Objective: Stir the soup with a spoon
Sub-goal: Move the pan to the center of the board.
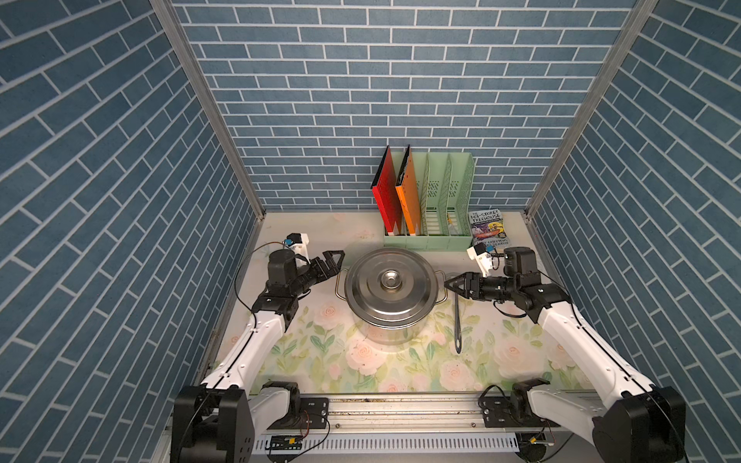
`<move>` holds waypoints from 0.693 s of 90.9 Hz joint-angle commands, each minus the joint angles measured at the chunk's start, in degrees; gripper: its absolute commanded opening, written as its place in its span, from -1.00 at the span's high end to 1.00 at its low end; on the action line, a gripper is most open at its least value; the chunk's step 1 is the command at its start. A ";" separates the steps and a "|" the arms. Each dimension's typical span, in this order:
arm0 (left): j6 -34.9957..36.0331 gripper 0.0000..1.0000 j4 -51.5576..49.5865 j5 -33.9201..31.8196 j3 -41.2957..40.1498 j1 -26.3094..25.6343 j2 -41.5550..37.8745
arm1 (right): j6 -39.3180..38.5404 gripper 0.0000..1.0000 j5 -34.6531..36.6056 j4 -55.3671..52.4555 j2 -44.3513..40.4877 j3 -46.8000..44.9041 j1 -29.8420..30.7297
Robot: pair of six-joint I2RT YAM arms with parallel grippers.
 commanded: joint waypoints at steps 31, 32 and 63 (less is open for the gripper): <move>-0.34 -1.00 -2.47 1.30 -1.73 -1.37 -5.67 | 3.32 0.16 -2.91 7.42 -8.79 -12.26 4.11; -0.20 -1.00 -2.74 1.12 -1.71 -1.37 -5.69 | 3.32 0.19 -2.89 7.66 -8.70 -12.35 4.13; 4.45 -1.00 -10.86 -6.08 -0.85 -1.38 -10.28 | 2.28 0.69 -2.47 11.32 -3.11 -10.16 4.14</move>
